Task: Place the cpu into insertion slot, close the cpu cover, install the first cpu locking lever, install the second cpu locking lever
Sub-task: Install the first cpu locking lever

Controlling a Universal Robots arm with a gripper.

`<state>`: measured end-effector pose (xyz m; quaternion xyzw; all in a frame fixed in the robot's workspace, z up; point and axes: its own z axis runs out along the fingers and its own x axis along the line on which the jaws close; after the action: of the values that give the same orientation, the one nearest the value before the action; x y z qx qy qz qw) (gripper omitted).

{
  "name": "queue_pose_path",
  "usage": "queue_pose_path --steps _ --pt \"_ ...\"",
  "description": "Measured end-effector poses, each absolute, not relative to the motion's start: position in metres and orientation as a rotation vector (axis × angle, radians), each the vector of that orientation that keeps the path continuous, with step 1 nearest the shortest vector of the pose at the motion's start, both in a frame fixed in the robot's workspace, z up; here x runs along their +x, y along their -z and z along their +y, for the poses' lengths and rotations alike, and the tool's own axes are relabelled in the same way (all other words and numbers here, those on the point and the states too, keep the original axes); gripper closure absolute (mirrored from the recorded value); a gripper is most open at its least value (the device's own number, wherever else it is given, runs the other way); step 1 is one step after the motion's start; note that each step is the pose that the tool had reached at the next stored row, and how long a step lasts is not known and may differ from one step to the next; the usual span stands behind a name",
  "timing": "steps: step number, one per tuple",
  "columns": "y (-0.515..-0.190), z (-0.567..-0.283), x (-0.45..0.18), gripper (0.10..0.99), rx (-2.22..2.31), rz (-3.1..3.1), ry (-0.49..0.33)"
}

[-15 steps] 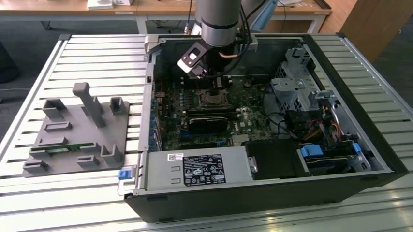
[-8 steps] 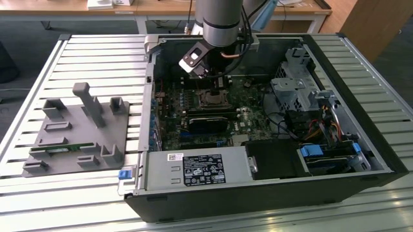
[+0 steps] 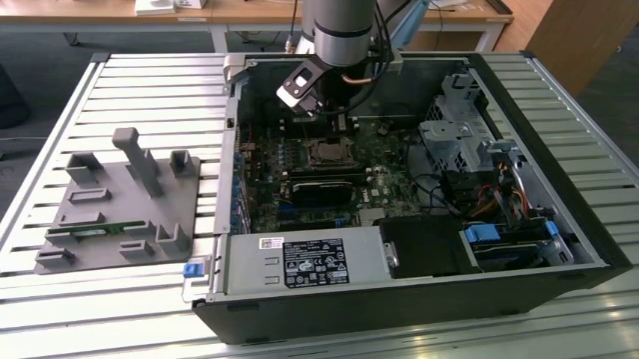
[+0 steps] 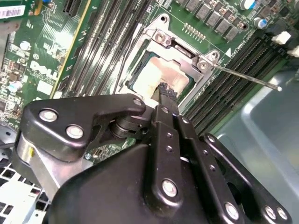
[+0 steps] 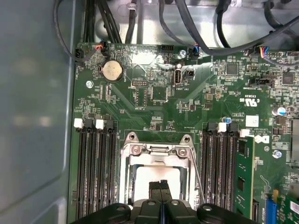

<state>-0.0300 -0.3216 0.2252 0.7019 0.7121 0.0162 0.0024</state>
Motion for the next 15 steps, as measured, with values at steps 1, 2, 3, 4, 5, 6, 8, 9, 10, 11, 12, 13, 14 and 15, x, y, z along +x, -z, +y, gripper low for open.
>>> queue_pose_path --steps 1,2,3,4,5,6,8,9,10,11,12,13,14,15 --pt "-0.227 -0.322 -0.030 0.980 2.202 2.234 -0.051" --pt "-0.229 -0.322 -0.030 0.980 2.202 2.234 -0.051" --pt "-0.232 -0.322 -0.030 0.980 2.202 2.234 -0.051" --pt "-0.234 -0.322 -0.030 0.980 2.202 2.234 -0.051" --pt "-0.237 -0.322 -0.030 0.980 2.202 2.234 -0.051" --pt "-0.239 -0.322 -0.030 0.980 2.202 2.234 -0.051" --pt "-0.244 -0.322 -0.030 0.980 2.202 2.234 -0.051" --pt "-0.246 -0.322 -0.030 0.980 2.202 2.234 -0.051" --pt "-0.249 -0.322 -0.030 0.980 2.202 2.234 -0.051" --pt "-0.251 -0.322 -0.030 0.980 2.202 2.234 -0.051" --pt "-0.253 -0.322 -0.030 0.980 2.202 2.234 -0.051" --pt "-0.255 -0.322 -0.030 0.980 2.202 2.234 -0.051" --pt "-0.257 -0.322 -0.030 0.980 2.202 2.234 -0.051" --pt "-0.259 -0.322 -0.030 0.980 2.202 2.234 -0.051"
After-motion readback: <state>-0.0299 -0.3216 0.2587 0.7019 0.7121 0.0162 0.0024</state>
